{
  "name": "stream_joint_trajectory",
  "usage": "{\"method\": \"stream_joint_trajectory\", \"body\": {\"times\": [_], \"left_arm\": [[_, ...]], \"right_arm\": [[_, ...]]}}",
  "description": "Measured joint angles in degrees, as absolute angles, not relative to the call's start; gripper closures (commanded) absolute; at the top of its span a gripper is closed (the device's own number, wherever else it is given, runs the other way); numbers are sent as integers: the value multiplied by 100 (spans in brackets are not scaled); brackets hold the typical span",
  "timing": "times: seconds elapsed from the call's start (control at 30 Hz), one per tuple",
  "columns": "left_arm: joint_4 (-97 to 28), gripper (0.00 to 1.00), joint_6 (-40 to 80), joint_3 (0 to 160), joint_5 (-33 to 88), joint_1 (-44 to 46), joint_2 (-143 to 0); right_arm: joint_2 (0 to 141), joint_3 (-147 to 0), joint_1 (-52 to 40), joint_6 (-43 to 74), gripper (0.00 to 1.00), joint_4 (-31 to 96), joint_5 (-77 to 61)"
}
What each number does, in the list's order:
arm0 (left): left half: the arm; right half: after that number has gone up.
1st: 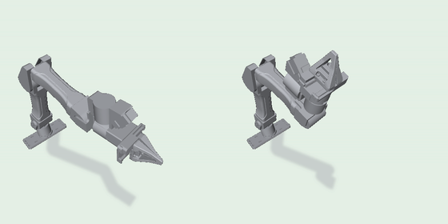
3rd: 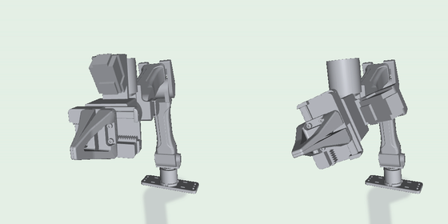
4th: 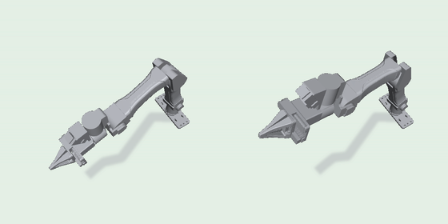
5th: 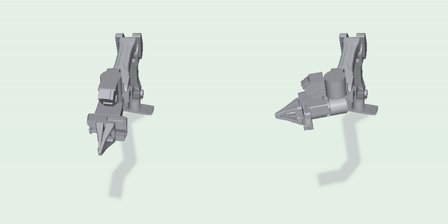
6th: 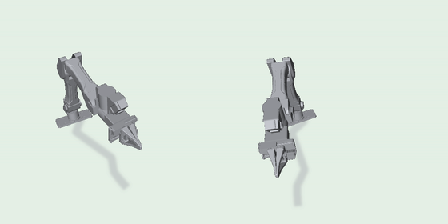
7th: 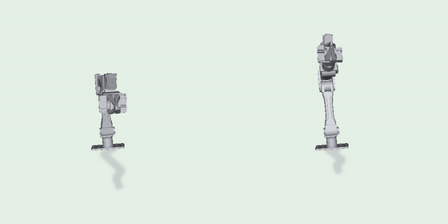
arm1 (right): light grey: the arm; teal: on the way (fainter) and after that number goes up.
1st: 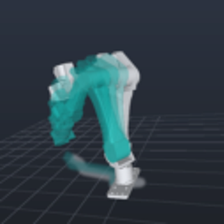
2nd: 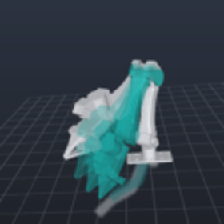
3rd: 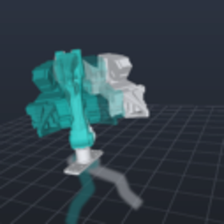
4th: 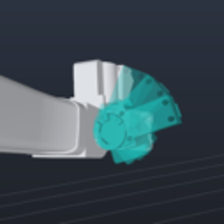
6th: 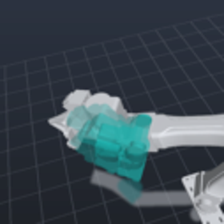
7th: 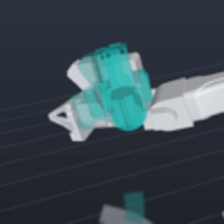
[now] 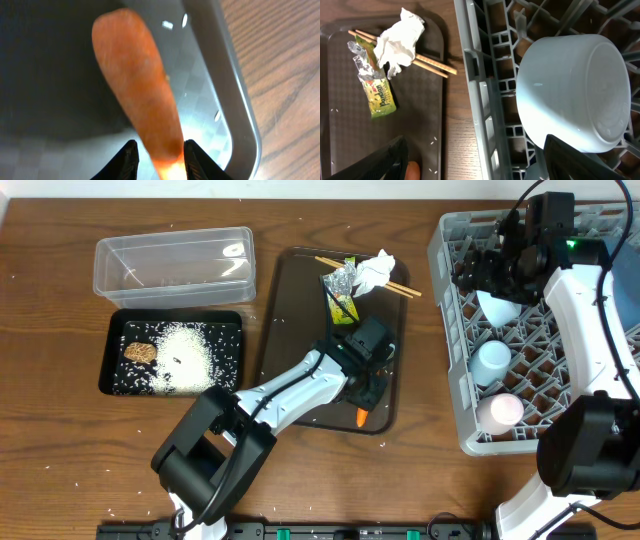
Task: Sort waste into correct bins and load items into the dishwasher rack
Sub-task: 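Reach the left gripper to the carrot on the brown tray and grasp it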
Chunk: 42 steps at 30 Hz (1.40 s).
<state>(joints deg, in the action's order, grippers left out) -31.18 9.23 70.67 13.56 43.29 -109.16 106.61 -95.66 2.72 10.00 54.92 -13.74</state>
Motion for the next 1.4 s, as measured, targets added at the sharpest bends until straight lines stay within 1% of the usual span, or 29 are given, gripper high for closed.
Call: {"method": "stream_joint_trajectory", "body": {"times": [0.17,0.3,0.47,0.53,0.57,0.93,0.97,1.0,1.03,1.13,1.2,1.23,1.27,1.3,1.37,1.4], "left_arm": [[-3758,63,888,7559,1201,4333,-10943],[-3463,61,762,7787,805,4440,-10958],[-3371,63,668,7933,416,4665,-11402],[-3367,71,663,7985,392,4657,-11463],[-3352,73,652,8001,416,4652,-11491],[-3350,73,617,8051,384,4650,-11544],[-3350,70,617,8051,384,4650,-11544],[-3350,63,611,8051,386,4650,-11544],[-3350,52,589,8051,379,4652,-11550],[-3358,32,602,8051,384,4652,-11646],[-3361,24,600,8051,390,4652,-11703],[-3361,24,609,8051,390,4652,-11725],[-3358,25,617,8051,386,4652,-11734],[-3358,32,620,8051,386,4652,-11734],[-3354,56,642,8051,386,4652,-11734],[-3354,71,657,8051,390,4652,-11734]], "right_arm": [[10661,-9566,272,985,21,5540,-1374],[10661,-9566,272,982,21,5498,-1374],[10661,-9566,272,982,21,5601,-1363],[10661,-9566,272,980,21,5625,-1345],[10661,-9566,272,980,21,5629,-1341],[10661,-9566,272,978,20,5610,-1326],[10661,-9566,272,978,20,5612,-1326],[10661,-9566,272,978,20,5612,-1326],[10661,-9566,272,976,20,5612,-1326],[10661,-9566,272,974,20,5612,-1326],[10661,-9566,272,965,20,5612,-1326],[10661,-9566,272,963,20,5610,-1323],[10661,-9566,272,961,20,5612,-1326],[10661,-9566,272,961,20,5612,-1326],[10661,-9566,272,956,20,5612,-1323],[10661,-9566,272,956,20,5610,-1326]]}}
